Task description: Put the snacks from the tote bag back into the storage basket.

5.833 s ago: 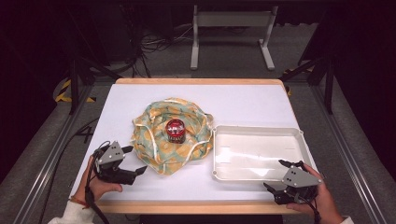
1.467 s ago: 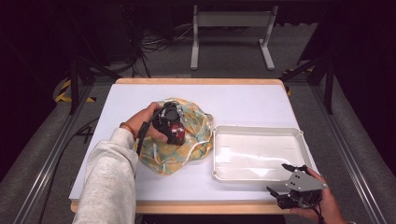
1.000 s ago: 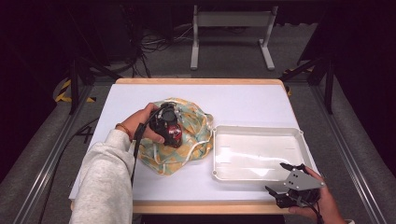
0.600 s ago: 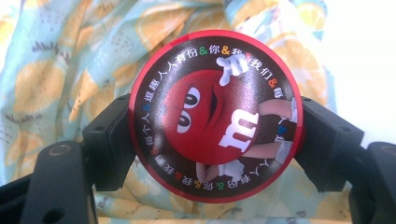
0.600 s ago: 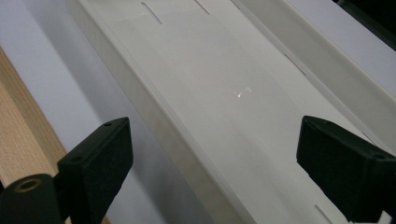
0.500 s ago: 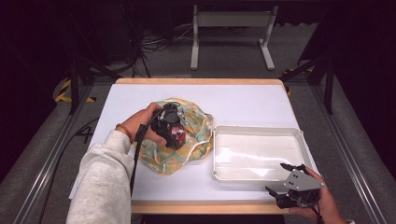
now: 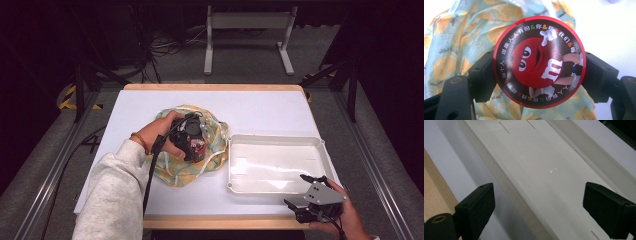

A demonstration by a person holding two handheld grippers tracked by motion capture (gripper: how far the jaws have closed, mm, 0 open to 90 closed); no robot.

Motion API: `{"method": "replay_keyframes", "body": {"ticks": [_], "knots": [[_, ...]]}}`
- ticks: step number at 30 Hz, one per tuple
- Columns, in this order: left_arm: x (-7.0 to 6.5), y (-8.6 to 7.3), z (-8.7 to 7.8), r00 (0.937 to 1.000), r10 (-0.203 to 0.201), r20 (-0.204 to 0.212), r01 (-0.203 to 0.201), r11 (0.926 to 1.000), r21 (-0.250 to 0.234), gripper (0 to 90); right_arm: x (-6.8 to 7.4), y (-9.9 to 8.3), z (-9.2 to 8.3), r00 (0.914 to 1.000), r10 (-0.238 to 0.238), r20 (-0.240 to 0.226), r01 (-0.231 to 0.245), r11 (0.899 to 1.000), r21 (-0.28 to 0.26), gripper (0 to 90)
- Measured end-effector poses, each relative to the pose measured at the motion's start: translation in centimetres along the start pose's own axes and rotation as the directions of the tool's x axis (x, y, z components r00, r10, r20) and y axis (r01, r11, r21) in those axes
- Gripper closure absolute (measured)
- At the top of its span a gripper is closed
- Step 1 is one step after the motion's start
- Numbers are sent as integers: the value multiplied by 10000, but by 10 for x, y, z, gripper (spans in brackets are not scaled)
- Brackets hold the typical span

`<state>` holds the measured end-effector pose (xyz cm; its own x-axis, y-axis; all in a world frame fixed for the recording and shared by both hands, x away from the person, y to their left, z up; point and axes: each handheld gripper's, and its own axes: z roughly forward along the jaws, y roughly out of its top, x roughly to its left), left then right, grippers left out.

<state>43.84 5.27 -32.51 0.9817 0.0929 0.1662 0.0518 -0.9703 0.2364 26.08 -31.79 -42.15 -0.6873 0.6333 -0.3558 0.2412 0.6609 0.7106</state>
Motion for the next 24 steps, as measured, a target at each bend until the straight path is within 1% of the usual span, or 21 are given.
{"method": "replay_keyframes", "body": {"ticks": [1, 3, 4, 6, 7, 8, 11, 12, 13, 15, 16, 19, 20, 21, 22, 23, 24], "knots": [[0, 1, 0, 10000, -22, -9, 22, 10000, -65, 238, 0, 0, 0, 10000, 10, 0, -10, 10000, -7, 112], [-1, 6, -3, 9999, 91, -106, -91, 10000, -4, 238, 0, 0, 0, 10000, 12, 1, -12, 10000, 4, 112], [-1, 8, -4, 10000, 5, -49, -5, 9999, -101, 238, 0, 0, 0, 10000, 1, -1, -1, 10000, 4, 112], [-2, 12, -6, 9998, 151, -135, -151, 9999, -49, 238, 0, -1, 0, 10000, 2, 0, -2, 10000, 3, 112], [-2, 13, -7, 9998, 165, -117, -166, 9998, -120, 239, 0, -1, 0, 10000, 12, 0, -12, 10000, 14, 112], [-2, 16, -9, 9995, 251, -189, -253, 9996, -121, 239, 0, -1, 0, 10000, 13, 11, -13, 10000, 18, 112], [-4, 21, -13, 9996, 218, -202, -222, 9995, -210, 239, 0, -1, -1, 10000, -13, 21, 13, 10000, 36, 112], [-4, 23, -14, 9993, 310, -225, -314, 9993, -191, 238, 0, -1, 0, 10000, -25, 20, 25, 10000, 44, 112], [-4, 23, -14, 9993, 310, -225, -314, 9993, -191, 238, 0, -1, 0, 10000, -12, 24, 11, 10000, 41, 112], [-5, 31, -18, 9987, 456, -211, -463, 9984, -311, 238, 1, -1, 0, 10000, -39, 22, 39, 10000, 63, 112], [-6, 34, -18, 9987, 479, -187, -484, 9985, -274, 239, 1, -1, 0, 10000, -57, 28, 57, 10000, 75, 111], [-10, 45, -19, 9969, 786, -108, -788, 9965, -278, 238, 1, 0, 1, 10000, -78, 34, 78, 9999, 96, 111], [-11, 48, -17, 9969, 771, -140, -776, 9963, -370, 238, 1, 0, 0, 10000, -74, 44, 73, 9999, 79, 111], [-12, 51, -16, 9962, 860, -161, -865, 9955, -382, 238, 1, 0, 0, 10000, -85, 27, 85, 9999, 78, 111], [-12, 51, -16, 9962, 860, -161, -865, 9955, -382, 239, 1, 0, 0, 10000, -85, 27, 85, 9999, 78, 111], [-12, 58, -13, 9961, 880, -23, -880, 9951, -445, 239, 1, 0, 0, 10000, -82, 34, 82, 9999, 82, 112], [-12, 58, -13, 9961, 880, -23, -880, 9951, -445, 239, 1, 0, 0, 10000, -82, 34, 82, 9999, 82, 112]]}}
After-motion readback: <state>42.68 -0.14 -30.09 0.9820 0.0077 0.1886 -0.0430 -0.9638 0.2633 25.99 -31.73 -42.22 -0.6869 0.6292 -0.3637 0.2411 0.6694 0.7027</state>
